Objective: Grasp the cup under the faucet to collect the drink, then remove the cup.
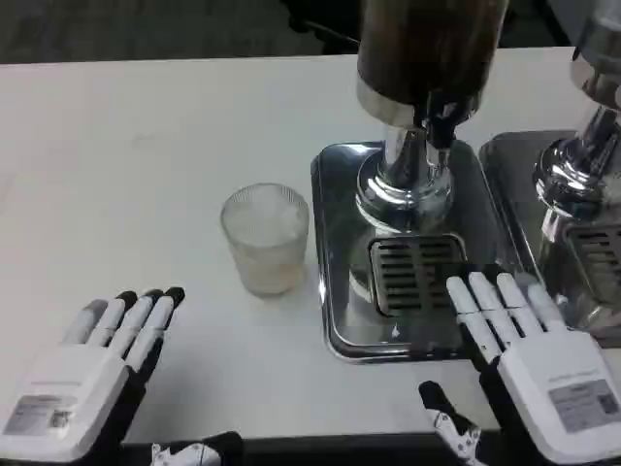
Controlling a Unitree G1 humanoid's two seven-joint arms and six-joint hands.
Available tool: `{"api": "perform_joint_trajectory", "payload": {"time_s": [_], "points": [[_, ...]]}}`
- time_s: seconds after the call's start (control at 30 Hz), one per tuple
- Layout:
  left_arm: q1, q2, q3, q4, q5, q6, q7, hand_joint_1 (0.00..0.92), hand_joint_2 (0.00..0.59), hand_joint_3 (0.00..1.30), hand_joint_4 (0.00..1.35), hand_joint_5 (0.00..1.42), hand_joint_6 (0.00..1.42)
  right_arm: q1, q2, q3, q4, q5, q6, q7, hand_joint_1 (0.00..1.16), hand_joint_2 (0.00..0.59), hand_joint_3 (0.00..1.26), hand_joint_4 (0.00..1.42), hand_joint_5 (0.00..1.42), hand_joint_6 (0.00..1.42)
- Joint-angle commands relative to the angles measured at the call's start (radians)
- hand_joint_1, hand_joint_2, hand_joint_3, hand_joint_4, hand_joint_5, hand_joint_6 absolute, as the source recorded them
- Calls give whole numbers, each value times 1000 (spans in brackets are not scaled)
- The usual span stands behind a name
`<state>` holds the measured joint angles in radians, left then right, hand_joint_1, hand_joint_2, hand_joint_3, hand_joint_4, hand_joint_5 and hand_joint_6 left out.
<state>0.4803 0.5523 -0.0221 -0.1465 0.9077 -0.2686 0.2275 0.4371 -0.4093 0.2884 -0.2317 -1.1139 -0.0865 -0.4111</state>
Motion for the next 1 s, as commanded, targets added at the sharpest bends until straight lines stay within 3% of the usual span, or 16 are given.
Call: {"api": "perform_joint_trajectory", "payload": {"time_s": [0.03, 0.43, 0.77, 1.0], "points": [[9, 19, -10, 9, -9, -3, -12, 0, 50, 0, 0, 0, 0, 4, -4, 3, 3, 6, 2, -2, 406, 437, 0, 0, 0, 0], [-4, 23, -4, 23, -38, -15, -10, 0, 49, 0, 0, 0, 0, -2, 7, -5, 3, 33, 6, 10, 399, 438, 0, 0, 0, 0], [-76, 52, 32, 128, -145, -100, 22, 0, 35, 0, 0, 0, 0, -33, 77, 2, 7, 67, 24, -19, 408, 440, 0, 0, 0, 0], [-193, 34, 49, 280, -233, -213, 101, 0, 17, 0, 0, 0, 0, -57, 111, 3, 34, 100, 20, -34, 447, 441, 0, 0, 0, 0]]}}
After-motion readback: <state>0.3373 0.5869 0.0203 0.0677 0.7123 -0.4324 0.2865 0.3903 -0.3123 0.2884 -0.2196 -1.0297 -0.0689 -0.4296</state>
